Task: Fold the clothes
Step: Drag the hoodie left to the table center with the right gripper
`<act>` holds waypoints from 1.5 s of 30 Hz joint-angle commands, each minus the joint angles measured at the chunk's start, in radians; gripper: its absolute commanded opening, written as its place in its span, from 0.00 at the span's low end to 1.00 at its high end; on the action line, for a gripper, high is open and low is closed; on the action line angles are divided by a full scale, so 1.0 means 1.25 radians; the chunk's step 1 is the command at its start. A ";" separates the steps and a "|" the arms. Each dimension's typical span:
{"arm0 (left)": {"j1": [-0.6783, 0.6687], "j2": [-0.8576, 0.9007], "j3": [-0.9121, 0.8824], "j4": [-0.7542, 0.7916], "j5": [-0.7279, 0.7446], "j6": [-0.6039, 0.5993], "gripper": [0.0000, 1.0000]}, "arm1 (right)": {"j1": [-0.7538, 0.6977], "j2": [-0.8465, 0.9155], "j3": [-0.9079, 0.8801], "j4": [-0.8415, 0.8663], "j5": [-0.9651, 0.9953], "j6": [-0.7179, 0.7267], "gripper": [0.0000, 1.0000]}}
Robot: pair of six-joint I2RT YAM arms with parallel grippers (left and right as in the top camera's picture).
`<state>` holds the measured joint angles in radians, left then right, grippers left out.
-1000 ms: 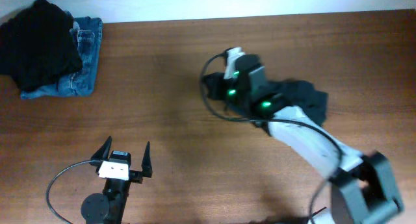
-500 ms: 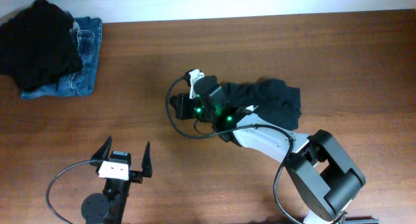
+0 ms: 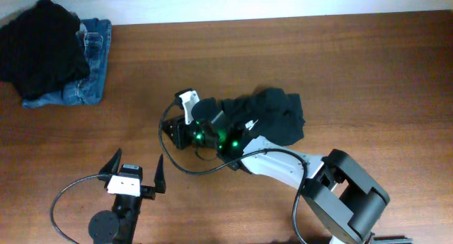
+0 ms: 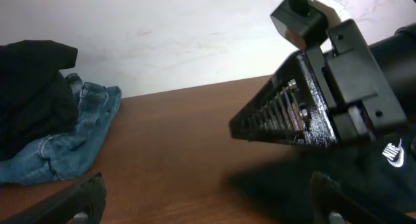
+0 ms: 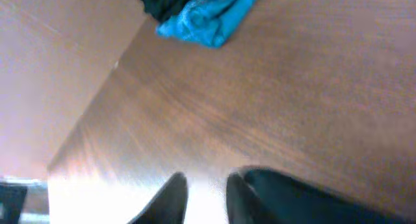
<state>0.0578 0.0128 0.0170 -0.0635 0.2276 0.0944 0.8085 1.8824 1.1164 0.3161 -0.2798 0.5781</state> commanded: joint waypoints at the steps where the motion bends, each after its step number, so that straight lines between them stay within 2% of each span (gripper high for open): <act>1: -0.004 -0.006 -0.006 0.002 -0.006 0.010 0.99 | -0.003 0.008 0.014 0.002 0.033 -0.020 0.54; 4: -0.004 -0.006 -0.006 0.002 -0.006 0.010 0.99 | -0.011 0.008 0.014 0.002 0.036 -0.020 0.64; 10: -0.004 -0.006 -0.006 0.002 -0.006 0.010 0.99 | -0.052 0.007 0.014 -0.022 0.060 -0.020 0.66; 19: -0.004 -0.006 -0.006 0.002 -0.006 0.010 0.99 | -0.215 0.007 0.014 -0.163 0.081 -0.016 0.66; 27: -0.004 -0.006 -0.006 0.002 -0.006 0.010 0.99 | -0.345 0.007 0.014 -0.239 0.081 -0.016 0.70; 39: -0.004 -0.006 -0.006 0.002 -0.006 0.010 0.99 | -0.424 0.007 0.017 -0.357 0.081 0.010 0.69; 42: -0.004 -0.006 -0.006 0.002 -0.006 0.010 0.99 | -0.424 0.003 0.041 -0.411 0.082 -0.028 0.69; 45: -0.004 -0.006 -0.006 0.002 -0.006 0.010 0.99 | -0.422 -0.009 0.093 -0.527 0.125 -0.083 0.69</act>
<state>0.0578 0.0128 0.0170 -0.0635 0.2276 0.0944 0.2821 1.8847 1.1690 -0.2939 -0.1768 0.5404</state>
